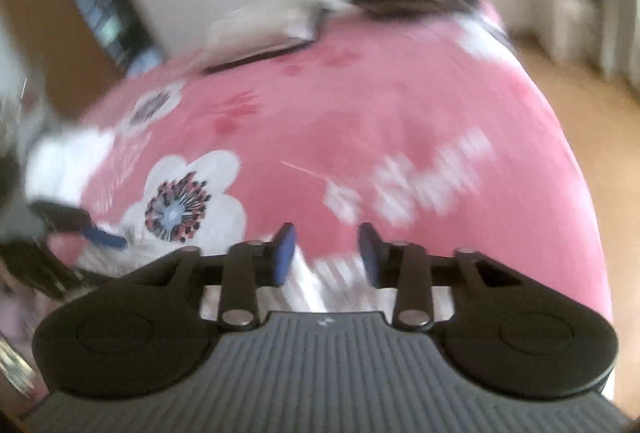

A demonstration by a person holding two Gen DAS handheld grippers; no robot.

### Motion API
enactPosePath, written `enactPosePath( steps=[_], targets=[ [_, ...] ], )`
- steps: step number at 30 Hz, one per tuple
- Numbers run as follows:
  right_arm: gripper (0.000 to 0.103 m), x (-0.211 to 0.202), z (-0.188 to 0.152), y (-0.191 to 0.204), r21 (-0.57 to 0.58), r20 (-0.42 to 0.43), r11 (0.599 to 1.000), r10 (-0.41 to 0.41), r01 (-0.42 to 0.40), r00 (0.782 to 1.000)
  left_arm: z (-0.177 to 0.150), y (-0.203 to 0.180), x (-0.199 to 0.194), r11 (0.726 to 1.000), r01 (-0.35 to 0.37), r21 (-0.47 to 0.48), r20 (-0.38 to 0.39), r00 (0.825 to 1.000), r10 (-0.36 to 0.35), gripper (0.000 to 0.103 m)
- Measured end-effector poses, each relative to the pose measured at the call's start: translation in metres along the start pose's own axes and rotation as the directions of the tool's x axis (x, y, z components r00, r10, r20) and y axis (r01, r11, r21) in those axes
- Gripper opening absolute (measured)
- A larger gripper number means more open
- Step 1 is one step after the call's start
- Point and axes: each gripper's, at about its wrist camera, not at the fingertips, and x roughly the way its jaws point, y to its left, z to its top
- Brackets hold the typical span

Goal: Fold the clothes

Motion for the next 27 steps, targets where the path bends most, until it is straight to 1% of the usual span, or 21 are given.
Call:
enactPosePath(
  steps=[2,3,4,5,6,7,9,12,14,15,16,17,18,19,20,21,22,23,24,25,27],
  targets=[
    [0.046,-0.007,-0.018,-0.017,0.079,-0.013,0.997,0.000,0.001,1.000,0.000,-0.003,0.000,1.000,-0.013,0.017,0.007,1.000,0.013,0.064],
    [0.046,-0.009,-0.026,-0.021,0.105,-0.014,0.994,0.013,-0.011,1.000,0.000,-0.005,-0.001,1.000,-0.020,0.022,0.012,1.000,0.020,0.057],
    [0.046,-0.009,-0.033,-0.025,0.133,-0.014,0.991,0.031,-0.029,0.999,0.000,-0.007,-0.003,0.999,-0.027,0.027,0.017,0.999,0.027,0.047],
    [0.046,-0.008,-0.038,-0.028,0.159,-0.008,0.986,0.058,-0.056,0.998,-0.001,-0.010,-0.005,0.998,-0.043,0.042,0.021,0.999,0.043,0.045],
    [0.046,-0.006,-0.041,-0.029,0.173,0.000,0.981,0.085,-0.084,0.996,-0.002,-0.012,-0.005,0.997,-0.063,0.054,0.024,0.998,0.062,0.040],
    [0.046,-0.002,-0.042,-0.028,0.178,0.007,0.978,0.106,-0.106,0.994,-0.003,-0.016,-0.006,0.994,-0.086,0.069,0.029,0.996,0.084,0.034],
    [0.046,0.006,-0.044,-0.026,0.177,0.012,0.973,0.148,-0.148,0.989,-0.005,-0.021,-0.004,0.989,-0.116,0.088,0.035,0.993,0.113,0.027],
    [0.046,0.010,-0.046,-0.024,0.174,0.008,0.967,0.186,-0.184,0.983,-0.008,-0.028,-0.002,0.980,-0.160,0.115,0.045,0.987,0.156,0.022],
    [0.047,0.003,-0.046,-0.025,0.184,0.034,0.959,0.215,-0.218,0.976,-0.010,-0.033,-0.001,0.973,-0.190,0.133,0.052,0.982,0.184,0.021],
    [0.053,-0.003,-0.046,-0.025,0.182,0.059,0.952,0.238,-0.244,0.970,-0.011,-0.036,-0.001,0.969,-0.204,0.142,0.056,0.979,0.198,0.020],
    [0.056,-0.008,-0.047,-0.026,0.180,0.085,0.946,0.260,-0.271,0.962,-0.011,-0.037,0.001,0.966,-0.211,0.150,0.058,0.977,0.204,0.019],
    [0.064,-0.012,-0.048,-0.025,0.170,0.102,0.942,0.274,-0.288,0.956,-0.012,-0.039,0.003,0.963,-0.218,0.157,0.059,0.976,0.212,0.018],
    [0.073,-0.014,-0.049,-0.023,0.147,0.103,0.946,0.275,-0.288,0.956,-0.012,-0.040,0.004,0.960,-0.225,0.164,0.060,0.974,0.217,0.017],
    [0.076,-0.013,-0.050,-0.020,0.118,0.094,0.954,0.264,-0.274,0.960,-0.012,-0.041,0.006,0.957,-0.232,0.172,0.064,0.973,0.224,0.015],
    [0.078,-0.007,-0.051,-0.014,0.079,0.063,0.969,0.228,-0.233,0.972,-0.012,-0.043,0.006,0.954,-0.240,0.178,0.068,0.971,0.231,0.014],
    [0.077,0.000,-0.053,-0.008,0.041,0.033,0.979,0.196,-0.197,0.980,-0.012,-0.044,0.007,0.951,-0.248,0.184,0.072,0.968,0.238,0.012],
    [0.074,0.008,-0.055,-0.002,0.008,0.001,0.985,0.172,-0.172,0.985,-0.012,-0.046,0.007,0.948,-0.256,0.189,0.078,0.966,0.245,0.010],
    [0.045,0.015,-0.058,0.003,-0.023,-0.023,0.989,0.148,-0.148,0.989,-0.012,-0.047,0.006,0.945,-0.263,0.193,0.086,0.964,0.251,0.009],
    [0.019,0.018,-0.060,0.007,-0.044,-0.033,0.990,0.130,-0.131,0.991,-0.013,-0.049,0.005,0.943,-0.270,0.196,0.094,0.962,0.256,0.008],
    [0.013,0.015,-0.061,0.009,-0.042,-0.019,0.990,0.135,-0.136,0.991,-0.013,-0.049,0.002,0.942,-0.276,0.189,0.104,0.960,0.260,0.007],
    [0.010,-0.002,-0.063,0.008,-0.002,0.050,0.991,0.130,-0.131,0.990,-0.011,-0.050,-0.004,0.942,-0.284,0.178,0.125,0.956,0.265,0.007]
  ],
)
